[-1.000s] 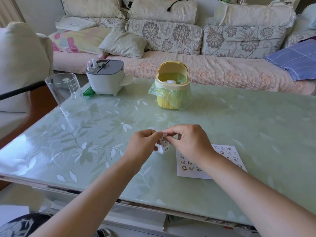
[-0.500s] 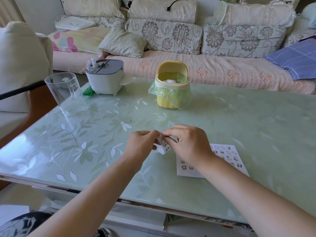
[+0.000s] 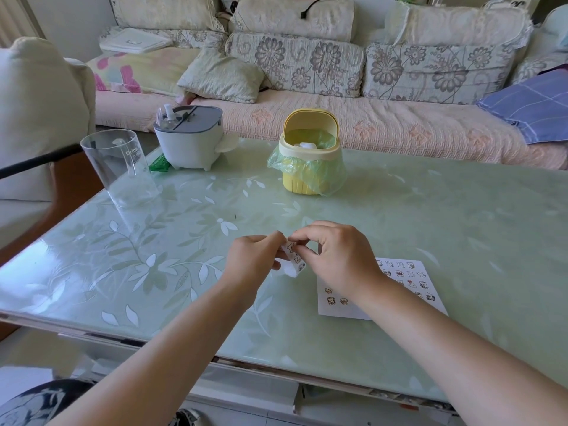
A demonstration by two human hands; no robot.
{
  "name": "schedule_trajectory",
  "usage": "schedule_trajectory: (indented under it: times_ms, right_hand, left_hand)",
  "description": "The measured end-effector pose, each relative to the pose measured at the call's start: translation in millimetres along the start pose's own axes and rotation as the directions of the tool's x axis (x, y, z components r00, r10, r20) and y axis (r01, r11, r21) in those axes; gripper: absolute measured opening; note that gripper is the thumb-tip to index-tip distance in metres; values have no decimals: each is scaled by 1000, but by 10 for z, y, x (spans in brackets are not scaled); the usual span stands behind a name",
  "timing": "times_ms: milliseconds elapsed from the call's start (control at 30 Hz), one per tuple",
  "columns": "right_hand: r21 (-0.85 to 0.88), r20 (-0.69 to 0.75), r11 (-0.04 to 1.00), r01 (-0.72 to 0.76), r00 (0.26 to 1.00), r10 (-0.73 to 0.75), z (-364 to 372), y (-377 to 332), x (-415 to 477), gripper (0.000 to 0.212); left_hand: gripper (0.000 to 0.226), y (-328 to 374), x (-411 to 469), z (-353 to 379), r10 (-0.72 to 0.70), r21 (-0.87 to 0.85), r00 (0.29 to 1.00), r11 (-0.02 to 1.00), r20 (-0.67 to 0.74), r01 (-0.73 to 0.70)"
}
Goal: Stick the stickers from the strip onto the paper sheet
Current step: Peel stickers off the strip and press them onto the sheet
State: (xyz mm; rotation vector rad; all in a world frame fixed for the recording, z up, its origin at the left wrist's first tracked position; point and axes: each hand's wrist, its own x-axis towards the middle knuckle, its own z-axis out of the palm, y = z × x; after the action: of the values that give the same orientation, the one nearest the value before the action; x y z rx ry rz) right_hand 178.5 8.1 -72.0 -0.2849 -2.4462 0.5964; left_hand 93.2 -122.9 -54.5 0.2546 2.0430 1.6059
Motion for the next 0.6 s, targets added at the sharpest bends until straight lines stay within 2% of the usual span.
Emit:
schedule_trajectory:
  times_ms: [167,500,600]
  right_hand:
    - [-5,22,1000,1,1000,-1,4,-9,-10,23]
    - [10,13,999,30,999,-30,-13,-18,-16,9]
    - [74,40,997,-25,999,22,-21,-22,-21,5]
  left_hand:
    - [21,-2,5,-3,-15,-3,1000,1000,-2,15]
    - [21,0,6,9,-32,-2,999,999,-1,32]
    - [26,-32,65,15,28,117,999,993,-22,-26]
